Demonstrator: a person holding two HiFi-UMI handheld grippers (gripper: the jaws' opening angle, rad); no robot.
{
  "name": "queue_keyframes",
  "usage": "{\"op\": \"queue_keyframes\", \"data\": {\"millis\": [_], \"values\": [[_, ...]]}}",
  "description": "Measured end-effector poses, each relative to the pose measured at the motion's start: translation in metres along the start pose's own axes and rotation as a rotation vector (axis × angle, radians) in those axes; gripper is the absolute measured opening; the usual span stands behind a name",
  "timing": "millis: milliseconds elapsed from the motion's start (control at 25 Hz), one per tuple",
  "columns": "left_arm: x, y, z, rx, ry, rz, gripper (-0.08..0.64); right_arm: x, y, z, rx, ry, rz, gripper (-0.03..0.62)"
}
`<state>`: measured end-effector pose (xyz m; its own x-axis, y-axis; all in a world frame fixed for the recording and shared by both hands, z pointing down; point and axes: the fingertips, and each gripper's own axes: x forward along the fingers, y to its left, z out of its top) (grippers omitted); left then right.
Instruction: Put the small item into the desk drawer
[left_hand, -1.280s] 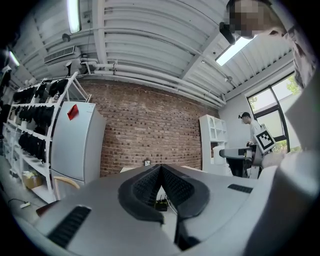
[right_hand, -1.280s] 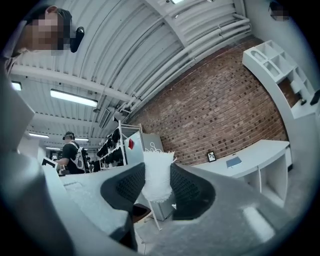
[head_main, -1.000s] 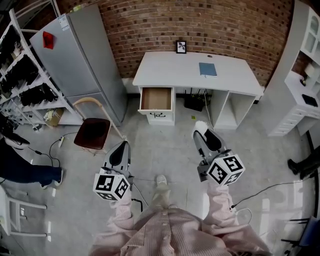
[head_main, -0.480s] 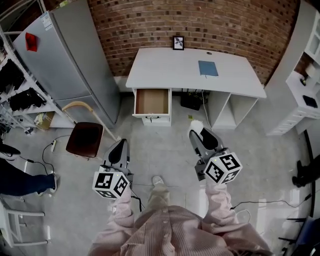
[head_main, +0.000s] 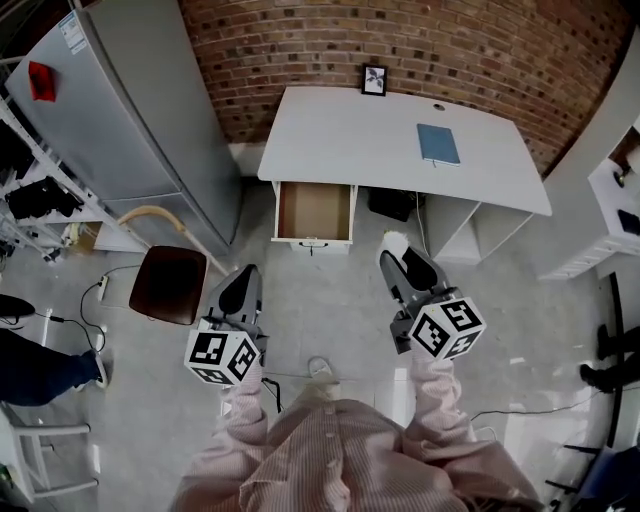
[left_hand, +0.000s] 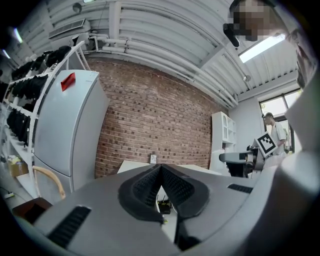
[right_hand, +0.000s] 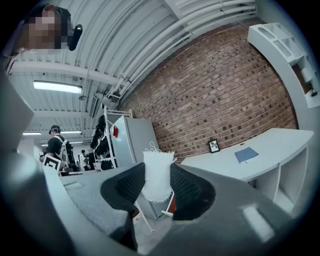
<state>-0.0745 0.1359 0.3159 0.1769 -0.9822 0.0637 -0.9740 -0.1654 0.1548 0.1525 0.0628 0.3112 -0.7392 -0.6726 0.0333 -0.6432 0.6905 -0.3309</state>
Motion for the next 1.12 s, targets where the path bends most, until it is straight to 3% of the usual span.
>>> {"op": "queue_keyframes", "data": {"millis": [600,1120], "values": [[0.078,0.063,-0.007,-0.041,0.021,-0.008,0.000,0.100,-0.028,-0.004,0.007,0.028,0.012,0.161],[0.133,0.116,-0.040,-0.097,0.104,0.032,0.000,0.190,-0.058,-0.046,0.004,0.165,0.034,0.161]]}}
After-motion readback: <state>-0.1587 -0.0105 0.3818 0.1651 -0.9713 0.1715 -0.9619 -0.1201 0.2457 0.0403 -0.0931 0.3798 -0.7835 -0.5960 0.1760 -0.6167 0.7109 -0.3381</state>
